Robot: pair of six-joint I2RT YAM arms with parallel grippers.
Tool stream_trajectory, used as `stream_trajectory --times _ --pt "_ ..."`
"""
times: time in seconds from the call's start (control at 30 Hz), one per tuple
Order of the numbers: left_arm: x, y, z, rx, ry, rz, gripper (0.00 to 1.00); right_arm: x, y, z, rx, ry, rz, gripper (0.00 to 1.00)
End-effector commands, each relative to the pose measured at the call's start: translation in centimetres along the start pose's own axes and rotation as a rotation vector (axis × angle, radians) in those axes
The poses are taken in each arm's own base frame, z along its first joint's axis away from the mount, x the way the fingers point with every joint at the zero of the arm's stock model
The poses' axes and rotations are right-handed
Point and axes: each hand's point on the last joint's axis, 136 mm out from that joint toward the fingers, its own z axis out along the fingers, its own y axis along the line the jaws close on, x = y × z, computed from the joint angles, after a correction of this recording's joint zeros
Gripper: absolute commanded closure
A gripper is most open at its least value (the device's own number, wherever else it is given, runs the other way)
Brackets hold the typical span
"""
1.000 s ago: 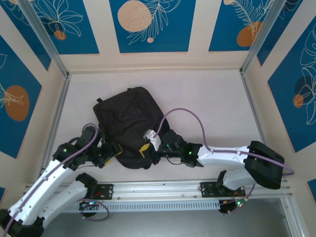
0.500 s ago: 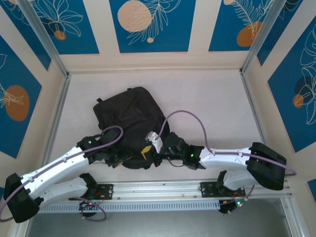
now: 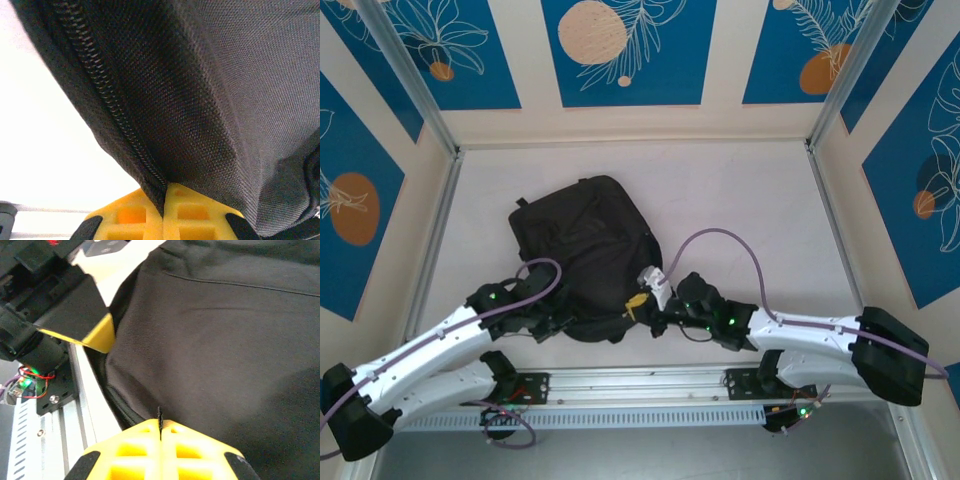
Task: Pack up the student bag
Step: Zip the student bag at the center of the table.
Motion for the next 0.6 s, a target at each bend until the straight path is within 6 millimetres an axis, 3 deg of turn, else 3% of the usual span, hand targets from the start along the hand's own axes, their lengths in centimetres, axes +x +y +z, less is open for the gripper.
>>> stream_trajectory --times 0.0,0.3,0.57 --pt "-1.1 2.7 -0.7 -0.098 -0.071 0.001 1.00 -0.4 -2.1 -0.8 0.078 -0.031 0.025 1.00" --pt "-1.9 4.3 -1.2 -0.151 -0.086 0.023 1.00 -1.2 -5.2 -1.9 0.162 -0.051 0.052 1.00" --pt "-4.4 5.2 -3.2 -0.197 -0.122 0.043 1.00 -1.9 -6.7 -2.4 0.188 -0.067 0.074 1.00"
